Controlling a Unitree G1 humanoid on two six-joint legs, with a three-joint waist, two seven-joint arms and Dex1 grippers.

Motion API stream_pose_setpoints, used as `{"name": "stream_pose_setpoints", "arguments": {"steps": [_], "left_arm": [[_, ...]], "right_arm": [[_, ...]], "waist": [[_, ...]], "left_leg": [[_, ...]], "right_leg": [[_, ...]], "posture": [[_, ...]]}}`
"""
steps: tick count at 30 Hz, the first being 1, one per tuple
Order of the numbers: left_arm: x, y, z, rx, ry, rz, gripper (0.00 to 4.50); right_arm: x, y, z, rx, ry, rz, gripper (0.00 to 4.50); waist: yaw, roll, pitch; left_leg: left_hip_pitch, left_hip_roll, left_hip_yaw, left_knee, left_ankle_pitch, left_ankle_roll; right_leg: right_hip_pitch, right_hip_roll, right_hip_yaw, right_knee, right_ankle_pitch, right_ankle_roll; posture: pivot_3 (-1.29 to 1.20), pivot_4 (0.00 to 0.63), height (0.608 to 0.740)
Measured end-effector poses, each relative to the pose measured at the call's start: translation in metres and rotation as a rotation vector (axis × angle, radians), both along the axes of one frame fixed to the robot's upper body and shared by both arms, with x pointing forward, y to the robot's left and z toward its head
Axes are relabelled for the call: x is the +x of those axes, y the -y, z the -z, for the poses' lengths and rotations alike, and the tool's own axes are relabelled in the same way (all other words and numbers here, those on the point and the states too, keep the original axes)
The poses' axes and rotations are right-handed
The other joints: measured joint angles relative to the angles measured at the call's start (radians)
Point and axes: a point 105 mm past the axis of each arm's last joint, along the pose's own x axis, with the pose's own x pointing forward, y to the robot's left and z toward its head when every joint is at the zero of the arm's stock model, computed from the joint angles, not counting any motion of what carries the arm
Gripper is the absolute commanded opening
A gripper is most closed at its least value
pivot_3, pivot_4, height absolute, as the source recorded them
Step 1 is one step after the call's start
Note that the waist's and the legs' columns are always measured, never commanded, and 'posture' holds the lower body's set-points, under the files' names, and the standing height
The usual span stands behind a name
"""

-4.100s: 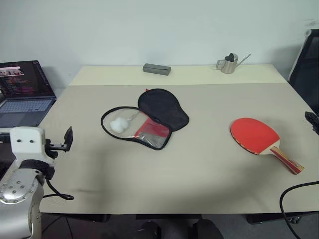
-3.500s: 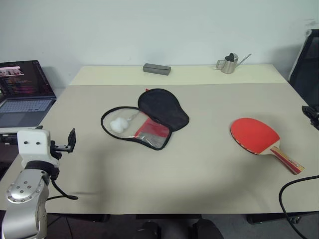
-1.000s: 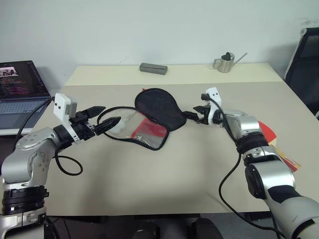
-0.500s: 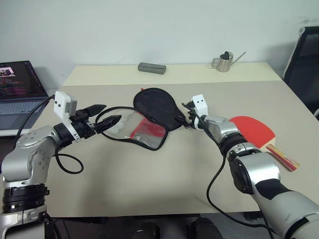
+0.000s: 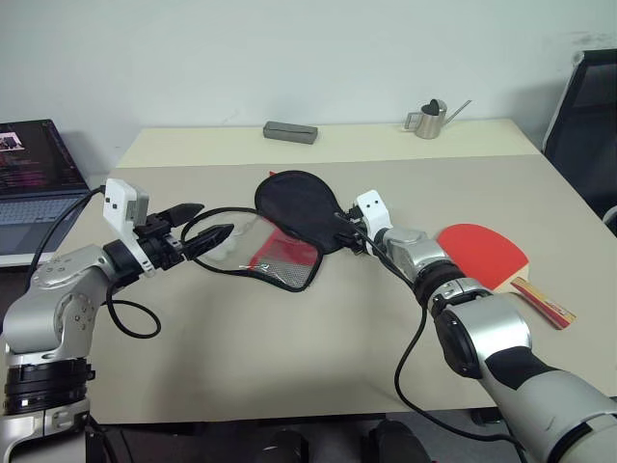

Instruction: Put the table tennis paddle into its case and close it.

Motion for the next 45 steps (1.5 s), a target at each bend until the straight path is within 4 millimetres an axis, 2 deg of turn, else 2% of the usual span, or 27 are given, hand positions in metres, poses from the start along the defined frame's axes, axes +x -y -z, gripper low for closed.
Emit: {"name": "stream_pose_setpoints", "arguments": {"steps": [7,14,20,27,33,40,45], "left_arm": [[0.000,0.000,0.001,0.004,-0.001,-0.003,4.50],[0.000,-0.002,0.005,0.011,-0.011,-0.014,4.50],[-0.001,-0.002,0.007,0.012,-0.015,-0.016,4.50],[0.000,0.001,0.010,0.002,-0.021,-0.014,4.50],[0.001,0.014,0.010,0.010,-0.017,0.032,4.50],[0.001,0.031,0.006,0.009,-0.004,0.096,4.50],[0.002,0.038,0.006,0.005,-0.004,0.122,4.50]], "right_arm": [[0.003,0.003,-0.003,0.028,-0.003,0.048,0.05],[0.004,-0.001,-0.003,0.139,-0.077,0.135,0.02],[0.005,0.006,-0.002,0.303,-0.207,0.253,0.02],[0.009,0.039,-0.005,0.361,-0.254,0.381,0.02],[0.005,0.070,-0.005,0.389,-0.263,0.443,0.02],[-0.022,0.114,-0.007,0.364,-0.288,0.516,0.02],[-0.060,0.122,-0.005,0.360,-0.353,0.526,0.02]], "waist": [[-0.008,0.000,0.000],[-0.010,0.000,0.000],[-0.009,0.000,0.000],[-0.003,0.000,0.000],[0.000,0.000,0.000],[0.022,0.000,0.000],[0.029,0.000,0.000]], "left_leg": [[0.000,0.000,0.000,0.000,0.000,0.000],[0.000,0.000,0.000,0.000,0.000,0.000],[0.000,0.000,0.000,0.000,0.000,0.000],[-0.001,0.000,0.000,0.000,0.000,0.000],[-0.002,0.000,0.000,0.001,0.000,0.000],[-0.004,0.000,-0.001,0.001,0.000,0.000],[-0.006,0.000,0.000,0.001,0.000,0.000]], "right_leg": [[0.000,0.000,0.000,0.000,0.000,0.000],[0.000,0.001,0.000,0.000,0.000,0.000],[0.000,0.001,0.000,0.000,0.000,0.000],[0.000,0.000,0.000,0.000,0.000,0.000],[0.000,0.000,-0.001,0.000,0.000,0.000],[-0.002,0.000,-0.001,0.000,0.000,0.000],[-0.004,0.000,0.000,0.000,0.000,0.000]], "posture": [[0.00,0.150,0.740],[0.00,0.150,0.740],[0.00,0.150,0.740],[0.00,0.150,0.740],[0.00,0.150,0.740],[0.00,0.150,0.740],[0.00,0.150,0.740]]}}
